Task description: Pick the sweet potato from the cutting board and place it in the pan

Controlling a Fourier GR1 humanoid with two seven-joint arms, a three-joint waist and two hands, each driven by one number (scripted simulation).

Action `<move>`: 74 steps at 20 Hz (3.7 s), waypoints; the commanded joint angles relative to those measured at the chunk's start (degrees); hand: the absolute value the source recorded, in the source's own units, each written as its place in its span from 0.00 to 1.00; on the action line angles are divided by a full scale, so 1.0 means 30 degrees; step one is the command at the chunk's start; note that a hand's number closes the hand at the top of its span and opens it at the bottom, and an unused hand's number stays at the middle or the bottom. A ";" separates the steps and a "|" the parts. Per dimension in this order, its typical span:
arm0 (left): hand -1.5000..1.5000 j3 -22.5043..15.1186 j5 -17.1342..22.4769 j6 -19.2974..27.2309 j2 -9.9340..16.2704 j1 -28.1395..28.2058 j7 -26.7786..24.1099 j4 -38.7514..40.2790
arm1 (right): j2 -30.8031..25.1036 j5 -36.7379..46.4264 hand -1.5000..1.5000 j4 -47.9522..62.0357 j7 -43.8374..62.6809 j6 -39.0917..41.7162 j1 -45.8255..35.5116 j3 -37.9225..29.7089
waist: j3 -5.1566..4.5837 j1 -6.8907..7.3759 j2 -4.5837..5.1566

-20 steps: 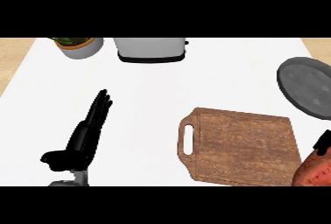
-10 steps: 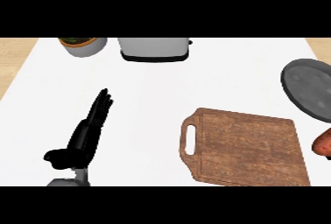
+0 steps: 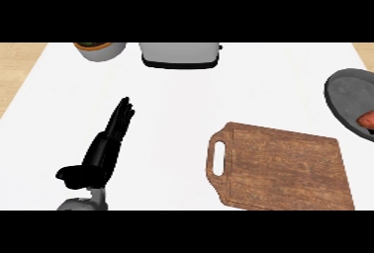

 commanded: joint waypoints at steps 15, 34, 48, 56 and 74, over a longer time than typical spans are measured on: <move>0.50 -0.0352 0.0240 -0.0553 -0.0009 -0.0422 -0.0481 0.0252 | -0.3293 0.2228 0.00 1.4726 -0.1622 -0.1315 -0.7581 -0.0441 | 0.0033 0.1290 0.0573; 0.50 0.0112 0.0371 -0.0723 0.0317 -0.0532 -0.0651 0.0639 | -0.3258 -0.0688 0.00 1.7552 -0.4764 0.5655 -0.9723 -0.3017 | 0.0126 0.0726 0.0491; 0.50 -0.0038 0.0040 -0.0304 0.0102 0.0264 -0.0976 0.0365 | -0.6156 -0.1522 0.00 1.7709 -0.6410 1.5057 -0.7029 -0.3399 | 0.0205 0.0276 0.0336; 0.50 0.0438 0.0401 -0.0233 0.0004 -0.0687 -0.0403 0.0628 | -0.5730 -0.1561 0.00 1.6318 -0.8048 1.5115 -0.5090 -0.2890 | 0.0217 -0.0083 0.0307; 0.50 0.0293 0.0115 -0.0269 0.0066 -0.0385 -0.0589 0.0916 | -0.6520 -0.2189 0.00 1.5003 -0.9157 1.4798 -0.3100 -0.1884 | 0.0185 -0.0167 0.0184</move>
